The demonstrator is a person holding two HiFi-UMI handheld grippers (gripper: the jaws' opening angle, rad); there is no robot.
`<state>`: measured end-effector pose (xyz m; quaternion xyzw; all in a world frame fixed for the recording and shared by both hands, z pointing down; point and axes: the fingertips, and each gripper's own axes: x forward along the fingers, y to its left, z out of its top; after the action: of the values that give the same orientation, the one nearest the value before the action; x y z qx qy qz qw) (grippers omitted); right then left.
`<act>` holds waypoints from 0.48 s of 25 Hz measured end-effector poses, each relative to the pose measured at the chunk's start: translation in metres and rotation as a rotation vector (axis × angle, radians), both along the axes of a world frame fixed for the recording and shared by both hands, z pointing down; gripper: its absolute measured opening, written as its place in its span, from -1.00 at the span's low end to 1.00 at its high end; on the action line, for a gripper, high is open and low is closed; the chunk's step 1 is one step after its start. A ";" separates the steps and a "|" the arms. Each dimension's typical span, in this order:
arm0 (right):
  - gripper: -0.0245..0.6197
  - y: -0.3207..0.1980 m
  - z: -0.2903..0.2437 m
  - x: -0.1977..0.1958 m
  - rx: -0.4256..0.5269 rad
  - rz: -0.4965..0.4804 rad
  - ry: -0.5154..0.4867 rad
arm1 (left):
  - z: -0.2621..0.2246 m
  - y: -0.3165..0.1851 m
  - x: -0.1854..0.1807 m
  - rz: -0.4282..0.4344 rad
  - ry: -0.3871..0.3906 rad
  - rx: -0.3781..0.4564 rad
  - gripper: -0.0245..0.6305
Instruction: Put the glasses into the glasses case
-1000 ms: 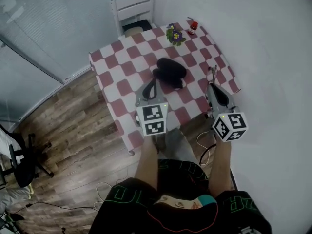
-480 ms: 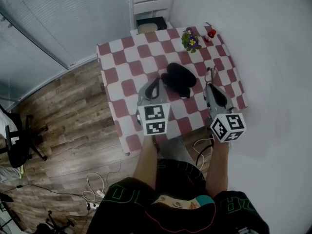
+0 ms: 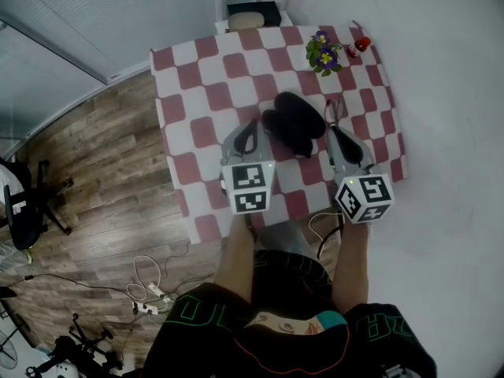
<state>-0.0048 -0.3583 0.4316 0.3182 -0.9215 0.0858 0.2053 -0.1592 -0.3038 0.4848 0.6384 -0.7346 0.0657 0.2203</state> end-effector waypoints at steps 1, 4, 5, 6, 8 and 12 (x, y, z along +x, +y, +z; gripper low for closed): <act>-0.87 -0.003 0.004 -0.002 -0.007 -0.008 0.008 | 0.003 -0.002 0.000 -0.005 0.015 -0.003 -0.90; -0.87 -0.011 0.019 -0.010 -0.023 -0.033 0.042 | 0.015 -0.008 -0.001 -0.019 0.043 -0.021 -0.90; -0.87 -0.013 0.024 -0.013 -0.024 -0.044 0.061 | 0.019 -0.009 -0.002 -0.024 0.048 -0.029 -0.90; -0.87 -0.015 0.030 -0.016 -0.022 -0.058 0.082 | 0.023 -0.010 -0.002 -0.031 0.054 -0.036 -0.90; -0.87 -0.017 0.040 -0.022 -0.019 -0.090 0.122 | 0.030 -0.010 -0.004 -0.046 0.063 -0.048 -0.90; -0.87 -0.021 0.057 -0.035 -0.051 -0.144 0.164 | 0.041 -0.011 -0.009 -0.074 0.076 -0.071 -0.90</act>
<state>-0.0401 -0.3789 0.4890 0.2516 -0.9198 0.0679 0.2934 -0.1683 -0.3148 0.5257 0.6046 -0.7459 0.0592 0.2731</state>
